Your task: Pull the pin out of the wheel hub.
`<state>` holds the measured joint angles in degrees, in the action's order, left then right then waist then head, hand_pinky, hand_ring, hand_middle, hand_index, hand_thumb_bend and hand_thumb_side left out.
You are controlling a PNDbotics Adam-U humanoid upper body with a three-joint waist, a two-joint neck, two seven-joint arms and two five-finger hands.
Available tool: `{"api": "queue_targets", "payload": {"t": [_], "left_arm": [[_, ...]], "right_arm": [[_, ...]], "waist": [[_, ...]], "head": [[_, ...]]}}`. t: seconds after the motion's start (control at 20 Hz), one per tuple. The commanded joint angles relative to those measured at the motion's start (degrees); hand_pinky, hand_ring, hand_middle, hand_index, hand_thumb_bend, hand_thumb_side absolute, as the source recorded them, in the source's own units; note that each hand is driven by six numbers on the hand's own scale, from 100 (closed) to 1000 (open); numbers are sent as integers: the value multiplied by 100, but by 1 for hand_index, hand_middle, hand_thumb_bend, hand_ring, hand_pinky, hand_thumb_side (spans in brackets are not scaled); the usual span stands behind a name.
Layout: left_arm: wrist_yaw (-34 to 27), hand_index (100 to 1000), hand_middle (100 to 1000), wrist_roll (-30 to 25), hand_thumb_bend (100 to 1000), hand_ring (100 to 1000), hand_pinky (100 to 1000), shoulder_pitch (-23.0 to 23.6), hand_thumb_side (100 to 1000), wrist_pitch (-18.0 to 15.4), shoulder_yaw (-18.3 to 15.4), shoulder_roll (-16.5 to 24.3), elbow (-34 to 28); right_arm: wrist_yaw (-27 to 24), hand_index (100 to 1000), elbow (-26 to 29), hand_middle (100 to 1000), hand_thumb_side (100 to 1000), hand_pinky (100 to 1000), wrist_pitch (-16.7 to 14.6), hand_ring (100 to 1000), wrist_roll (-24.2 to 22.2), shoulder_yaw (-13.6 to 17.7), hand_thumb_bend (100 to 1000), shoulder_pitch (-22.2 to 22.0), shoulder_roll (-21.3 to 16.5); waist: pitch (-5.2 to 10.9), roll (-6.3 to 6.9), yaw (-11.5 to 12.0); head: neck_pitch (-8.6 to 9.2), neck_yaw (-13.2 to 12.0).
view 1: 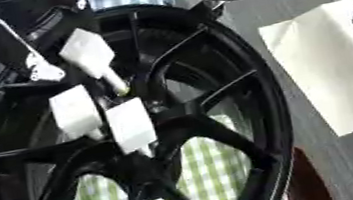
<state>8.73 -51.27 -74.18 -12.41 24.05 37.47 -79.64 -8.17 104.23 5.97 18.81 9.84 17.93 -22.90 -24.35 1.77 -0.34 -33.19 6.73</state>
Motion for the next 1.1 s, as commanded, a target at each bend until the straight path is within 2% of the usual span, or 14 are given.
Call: {"api": "queue_targets", "payload": {"t": [0.05, 0.3, 0.5, 0.95, 1.1], "left_arm": [[-167, 345, 261, -70, 396, 495, 695, -149, 100, 15, -283, 255, -130], [-450, 342, 260, 208, 389, 492, 692, -109, 100, 123, -690, 495, -188], [-661, 345, 263, 584, 391, 493, 692, 123, 100, 171, -1057, 942, -304], [-1109, 346, 264, 1419, 387, 491, 689, 1379, 100, 244, -2219, 2284, -347], [-1325, 346, 264, 1714, 387, 491, 689, 1858, 100, 186, -2510, 2579, -383]], "right_arm": [[-45, 700, 62, 584, 440, 812, -8, 765, 18, 50, 256, 7, -112], [-34, 700, 65, 585, 440, 812, -8, 765, 18, 61, 253, -10, -148], [-16, 701, 75, 585, 437, 813, -14, 765, 44, 104, 249, -34, -221], [13, 702, 110, 587, 432, 814, -31, 765, 180, 272, 242, -171, -403], [11, 702, 121, 587, 432, 814, -30, 765, 203, 285, 242, -183, -424]], "waist": [[216, -20, 13], [261, -27, 69], [309, -9, 165], [412, -17, 512], [421, -22, 527]], "head": [[-26, 30], [-84, 72], [-149, 129], [-267, 359], [-270, 357]]}}
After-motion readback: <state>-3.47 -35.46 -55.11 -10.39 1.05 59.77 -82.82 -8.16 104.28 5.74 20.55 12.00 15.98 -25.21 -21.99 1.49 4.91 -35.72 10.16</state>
